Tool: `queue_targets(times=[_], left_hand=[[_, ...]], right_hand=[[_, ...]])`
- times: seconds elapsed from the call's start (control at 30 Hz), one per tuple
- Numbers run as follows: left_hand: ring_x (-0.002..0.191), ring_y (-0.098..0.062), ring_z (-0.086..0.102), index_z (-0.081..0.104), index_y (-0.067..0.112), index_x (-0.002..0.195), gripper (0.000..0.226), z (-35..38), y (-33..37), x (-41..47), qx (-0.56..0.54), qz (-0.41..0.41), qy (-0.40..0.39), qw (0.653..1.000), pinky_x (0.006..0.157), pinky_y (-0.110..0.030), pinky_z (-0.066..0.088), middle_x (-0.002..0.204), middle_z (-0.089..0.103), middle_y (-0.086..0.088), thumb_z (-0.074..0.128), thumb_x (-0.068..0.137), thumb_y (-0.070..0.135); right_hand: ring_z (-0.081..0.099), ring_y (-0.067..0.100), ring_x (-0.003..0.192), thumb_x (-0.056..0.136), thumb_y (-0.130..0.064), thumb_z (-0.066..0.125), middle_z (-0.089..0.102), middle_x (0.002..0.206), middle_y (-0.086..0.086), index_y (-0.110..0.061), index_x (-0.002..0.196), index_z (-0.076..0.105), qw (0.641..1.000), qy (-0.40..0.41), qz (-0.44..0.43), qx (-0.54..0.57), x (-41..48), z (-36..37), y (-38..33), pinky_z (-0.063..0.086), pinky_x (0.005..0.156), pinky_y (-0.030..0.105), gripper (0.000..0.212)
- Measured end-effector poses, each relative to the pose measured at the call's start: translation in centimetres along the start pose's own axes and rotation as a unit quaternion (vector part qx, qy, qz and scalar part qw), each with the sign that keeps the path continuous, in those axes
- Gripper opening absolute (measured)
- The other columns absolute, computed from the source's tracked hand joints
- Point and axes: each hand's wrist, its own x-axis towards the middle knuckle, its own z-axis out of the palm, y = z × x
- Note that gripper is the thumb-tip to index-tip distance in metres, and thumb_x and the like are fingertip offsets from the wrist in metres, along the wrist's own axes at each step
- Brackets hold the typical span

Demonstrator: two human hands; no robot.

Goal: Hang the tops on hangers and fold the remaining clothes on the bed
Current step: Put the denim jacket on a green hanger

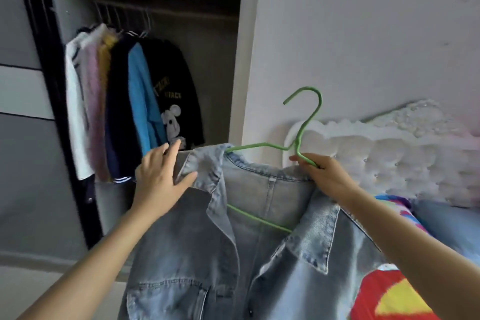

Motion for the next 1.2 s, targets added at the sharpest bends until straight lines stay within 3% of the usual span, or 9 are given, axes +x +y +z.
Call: queue_targets(times=[0.07,0.13,0.23,0.4,0.53,0.7,0.87,1.03,1.2], left_hand=[[0.123,-0.041,0.04,0.035,0.012,0.143,0.09,0.0,-3.9,0.3,-0.013,-0.049,-0.028,0.998,0.094,-0.054,0.039,0.135,0.046,-0.019,0.03,0.075,0.07],[0.125,-0.041,0.038,0.03,0.01,0.145,0.095,-0.2,-7.4,0.4,-0.025,-0.091,-0.051,0.994,0.098,-0.052,0.036,0.138,0.043,-0.019,0.026,0.073,0.072],[0.119,-0.044,0.042,0.032,0.007,0.144,0.085,-0.2,-10.7,1.3,-0.028,-0.12,-0.042,0.992,0.096,-0.053,0.039,0.133,0.046,-0.021,0.043,0.082,0.063],[0.12,-0.043,0.04,0.029,0.005,0.145,0.074,0.1,-14.1,2.5,-0.029,-0.15,-0.05,0.987,0.099,-0.05,0.034,0.134,0.044,-0.022,0.06,0.087,0.039],[0.127,-0.041,0.036,0.03,0.006,0.145,0.066,-0.2,-15.5,3.7,-0.058,-0.166,-0.015,0.984,0.102,-0.05,0.034,0.141,0.04,-0.02,0.059,0.09,0.03],[0.132,-0.032,0.031,0.025,0.009,0.146,0.063,-0.3,-17.2,9.2,-0.056,-0.134,0.026,0.989,0.106,-0.042,0.028,0.145,0.036,-0.013,0.053,0.093,0.028],[0.136,-0.029,0.025,0.017,0.014,0.149,0.067,2.1,-20.3,17.3,-0.007,-0.129,0.009,0.992,0.11,-0.039,0.022,0.149,0.029,-0.011,0.048,0.095,0.036],[0.137,-0.023,0.023,0.015,0.016,0.149,0.066,4.9,-22.9,25.7,-0.008,-0.116,0.021,0.993,0.109,-0.033,0.022,0.151,0.027,-0.006,0.048,0.095,0.035],[0.135,-0.023,0.027,0.019,0.014,0.149,0.066,7.4,-25.6,32.1,-0.006,-0.124,0.048,0.991,0.108,-0.032,0.024,0.148,0.033,-0.007,0.051,0.094,0.032]], right_hand=[[0.047,0.015,0.074,0.096,-0.016,0.05,0.057,0.077,0.003,-0.02,0.108,0.067,0.998,0.001,0.04,0.054,1.0,2.5,-1.0,0.036,0.059,0.021,0.021],[0.05,0.01,0.071,0.097,-0.018,0.049,0.06,0.087,0.005,-0.023,0.108,0.064,0.991,-0.018,0.086,0.105,2.0,4.9,-2.1,0.037,0.05,0.013,0.019],[0.046,0.005,0.048,0.097,-0.023,0.05,0.057,0.081,0.002,-0.02,0.089,0.067,0.973,-0.049,0.161,0.161,3.5,7.4,-4.0,0.035,0.035,0.014,0.019],[0.058,0.017,0.056,0.097,-0.022,0.05,0.066,0.058,0.0,-0.018,0.071,0.066,0.925,-0.071,0.24,0.286,8.0,11.7,-6.8,0.051,0.058,0.027,0.03],[0.059,0.016,0.052,0.095,-0.025,0.052,0.065,0.055,0.001,-0.018,0.073,0.066,0.899,-0.103,0.257,0.339,12.2,15.2,-9.0,0.052,0.057,0.027,0.028],[0.062,0.023,0.063,0.075,-0.02,0.073,0.066,0.072,0.011,-0.009,0.083,0.069,0.894,-0.13,0.217,0.369,19.3,18.7,-11.5,0.054,0.07,0.033,0.014],[0.063,0.018,0.047,0.085,-0.008,0.062,0.066,0.057,0.008,-0.002,0.08,0.066,0.881,-0.122,0.158,0.428,28.5,20.6,-12.4,0.049,0.043,0.022,0.009],[0.057,0.013,0.055,0.082,0.011,0.048,0.06,0.07,0.009,0.016,0.096,0.064,0.924,-0.024,0.104,0.368,37.4,22.2,-12.3,0.041,0.038,0.01,0.022],[0.049,0.018,0.064,0.075,0.009,0.052,0.054,0.074,0.015,0.022,0.085,0.061,0.942,0.012,0.057,0.329,44.3,24.4,-12.6,0.039,0.052,0.024,0.019]])
